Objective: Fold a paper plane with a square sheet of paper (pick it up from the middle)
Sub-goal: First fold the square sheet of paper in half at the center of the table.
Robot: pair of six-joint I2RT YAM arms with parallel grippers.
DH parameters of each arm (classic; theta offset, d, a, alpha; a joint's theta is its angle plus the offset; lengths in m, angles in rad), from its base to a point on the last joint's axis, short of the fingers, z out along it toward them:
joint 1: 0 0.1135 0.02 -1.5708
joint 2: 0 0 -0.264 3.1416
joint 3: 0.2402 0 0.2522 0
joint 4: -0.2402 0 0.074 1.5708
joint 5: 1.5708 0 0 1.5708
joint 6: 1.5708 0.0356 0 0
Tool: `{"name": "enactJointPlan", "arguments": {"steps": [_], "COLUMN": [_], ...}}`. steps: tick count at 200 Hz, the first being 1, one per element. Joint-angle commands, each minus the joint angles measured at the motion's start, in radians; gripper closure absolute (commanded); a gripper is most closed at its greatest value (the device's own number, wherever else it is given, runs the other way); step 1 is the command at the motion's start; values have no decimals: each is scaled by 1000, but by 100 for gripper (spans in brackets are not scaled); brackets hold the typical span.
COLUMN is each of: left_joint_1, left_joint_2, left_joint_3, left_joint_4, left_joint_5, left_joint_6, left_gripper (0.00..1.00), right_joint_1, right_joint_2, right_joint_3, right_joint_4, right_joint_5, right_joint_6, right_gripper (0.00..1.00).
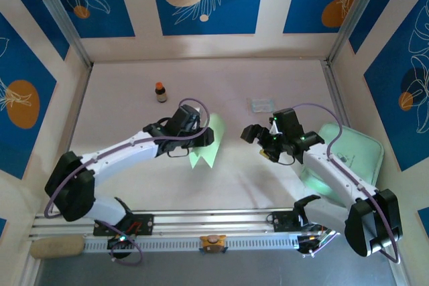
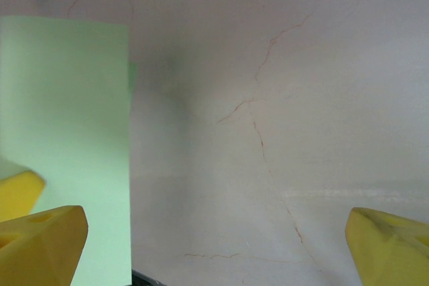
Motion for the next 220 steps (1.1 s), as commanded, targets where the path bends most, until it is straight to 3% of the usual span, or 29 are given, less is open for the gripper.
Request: {"name": "enactJointPlan", "arguments": {"steps": [1, 38, 77, 220], "left_joint_1": [19, 31, 30, 28], "left_joint_2": [-33, 0, 44, 102], "left_joint_3": [-65, -221, -294, -566], "left_joint_4": [146, 402, 557, 912], "left_joint_5": [70, 122, 135, 108], "left_joint_6": [-89, -268, -357, -401], "left_gripper": [48, 52, 54, 55], "right_joint_1": [8, 9, 9, 36], "right_joint_2": [-16, -20, -23, -13], "right_joint_3": [-7, -21, -21, -75], "right_joint_4": [-2, 44, 45, 207], "right_joint_5": [-1, -32, -37, -23], "right_joint_6": [14, 11, 2, -52], "right_gripper": [1, 1, 1, 3]}}
